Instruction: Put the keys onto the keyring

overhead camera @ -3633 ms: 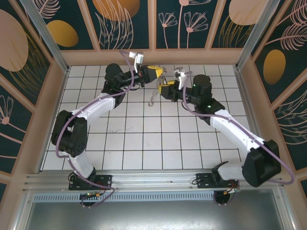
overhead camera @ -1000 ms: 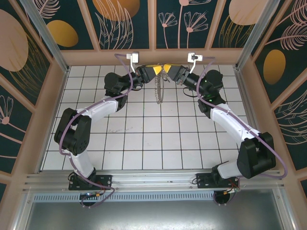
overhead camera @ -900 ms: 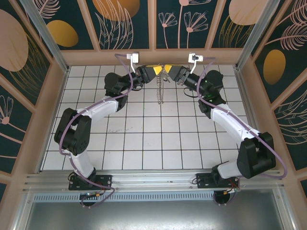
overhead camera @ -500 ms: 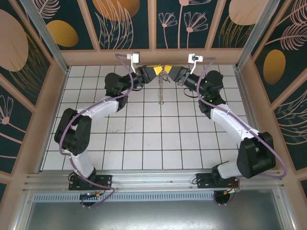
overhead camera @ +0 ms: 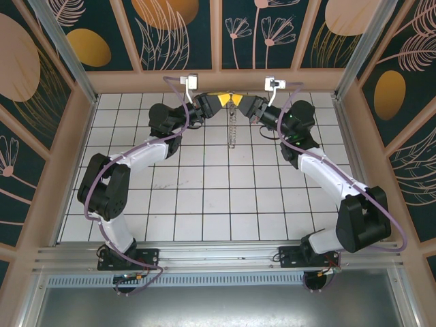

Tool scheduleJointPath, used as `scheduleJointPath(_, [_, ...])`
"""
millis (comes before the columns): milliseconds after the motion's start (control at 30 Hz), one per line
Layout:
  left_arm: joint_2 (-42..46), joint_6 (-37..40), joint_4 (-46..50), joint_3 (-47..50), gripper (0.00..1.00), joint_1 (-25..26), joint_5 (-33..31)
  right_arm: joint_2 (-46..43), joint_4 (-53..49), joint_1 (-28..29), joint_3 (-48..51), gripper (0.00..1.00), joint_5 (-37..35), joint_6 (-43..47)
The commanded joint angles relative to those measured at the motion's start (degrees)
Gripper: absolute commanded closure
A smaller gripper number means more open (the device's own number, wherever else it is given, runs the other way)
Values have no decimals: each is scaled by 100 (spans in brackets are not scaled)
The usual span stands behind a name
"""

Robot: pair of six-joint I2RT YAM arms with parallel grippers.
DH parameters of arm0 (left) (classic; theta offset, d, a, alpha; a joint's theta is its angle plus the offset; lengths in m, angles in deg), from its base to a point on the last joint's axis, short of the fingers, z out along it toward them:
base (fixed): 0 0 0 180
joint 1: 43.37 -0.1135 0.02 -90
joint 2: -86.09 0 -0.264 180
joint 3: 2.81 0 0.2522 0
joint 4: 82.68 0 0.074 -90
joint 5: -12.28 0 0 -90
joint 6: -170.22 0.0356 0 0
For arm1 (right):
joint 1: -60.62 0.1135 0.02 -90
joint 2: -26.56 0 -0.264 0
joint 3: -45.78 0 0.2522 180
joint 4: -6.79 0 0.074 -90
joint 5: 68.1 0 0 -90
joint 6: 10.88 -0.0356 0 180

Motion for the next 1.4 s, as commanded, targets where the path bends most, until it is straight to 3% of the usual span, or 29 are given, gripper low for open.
scheduleJointPath(0, [29, 314, 80, -249, 85, 38, 9, -36, -65, -115, -115, 100, 265, 230])
scheduleJointPath(67, [154, 754, 597, -307, 70, -5, 58, -22, -264, -216, -202, 100, 486, 416])
scheduleJointPath(133, [314, 1243, 1190, -371, 63, -62, 74, 23, -651, -330, -368, 100, 732, 703])
scheduleJointPath(367, [455, 2965, 3462, -905, 52, -336, 327, 408, -2049, -670, -1085, 100, 1753, 1908])
scheduleJointPath(633, [131, 4026, 5073, -1746, 52, -517, 1130, 1145, -3211, -952, -1787, 100, 2720, 2891])
scheduleJointPath(833, [-281, 4435, 5816, -2245, 55, -524, 1563, 1529, -3227, -1040, -1937, 100, 2914, 2856])
scheduleJointPath(1367, [-843, 4108, 5580, -2337, 60, -525, 1788, 1532, -2664, -1029, -1803, 100, 2938, 2449])
